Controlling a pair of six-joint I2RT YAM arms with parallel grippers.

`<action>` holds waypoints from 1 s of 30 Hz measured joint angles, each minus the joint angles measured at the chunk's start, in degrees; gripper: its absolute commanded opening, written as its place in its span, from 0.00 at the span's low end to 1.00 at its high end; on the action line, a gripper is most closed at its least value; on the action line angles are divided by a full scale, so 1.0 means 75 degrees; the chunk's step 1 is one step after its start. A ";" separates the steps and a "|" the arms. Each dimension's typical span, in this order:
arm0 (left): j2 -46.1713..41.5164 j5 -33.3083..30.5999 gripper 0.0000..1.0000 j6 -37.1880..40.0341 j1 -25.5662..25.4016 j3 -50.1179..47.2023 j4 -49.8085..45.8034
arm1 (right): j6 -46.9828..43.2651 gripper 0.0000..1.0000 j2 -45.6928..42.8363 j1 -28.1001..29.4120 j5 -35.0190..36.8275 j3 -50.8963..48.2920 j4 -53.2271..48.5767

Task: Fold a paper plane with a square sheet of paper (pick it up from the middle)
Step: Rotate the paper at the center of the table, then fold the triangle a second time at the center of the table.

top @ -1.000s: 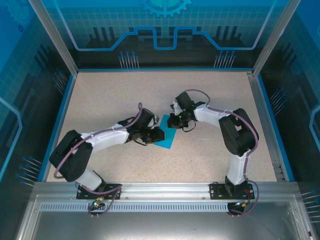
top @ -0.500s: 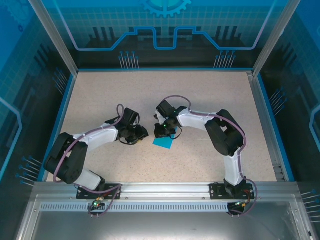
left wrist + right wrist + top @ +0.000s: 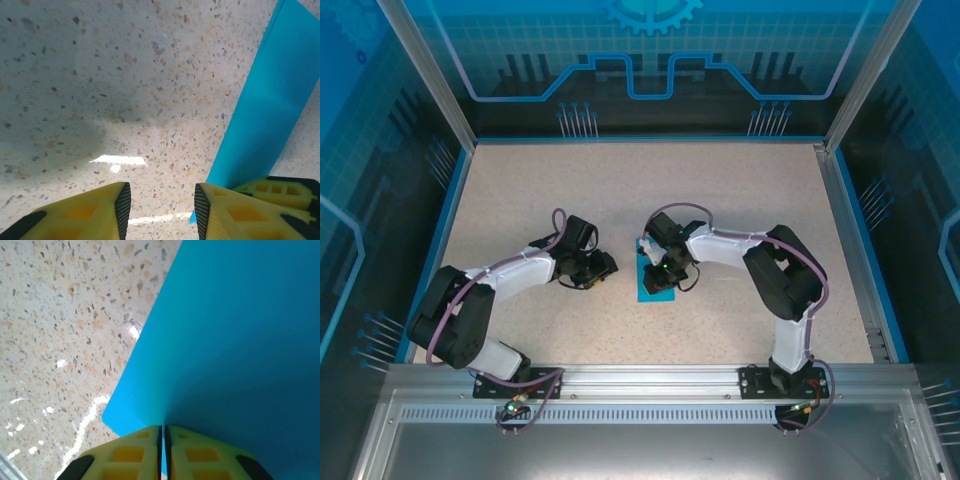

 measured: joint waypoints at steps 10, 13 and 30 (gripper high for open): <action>0.0000 0.0399 0.42 -0.0009 -0.0356 0.0052 0.0012 | 0.1425 0.16 -0.0504 -0.1020 0.0265 0.0175 0.1096; 0.0003 0.0533 0.43 -0.0143 -0.0627 0.0108 0.0073 | 0.1620 0.16 -0.0207 -0.1087 0.0268 0.0245 0.1151; 0.0807 0.1139 0.44 -0.0799 -0.1317 0.0259 0.0720 | 0.2532 0.16 0.0498 -0.1524 -0.0280 0.0015 0.1547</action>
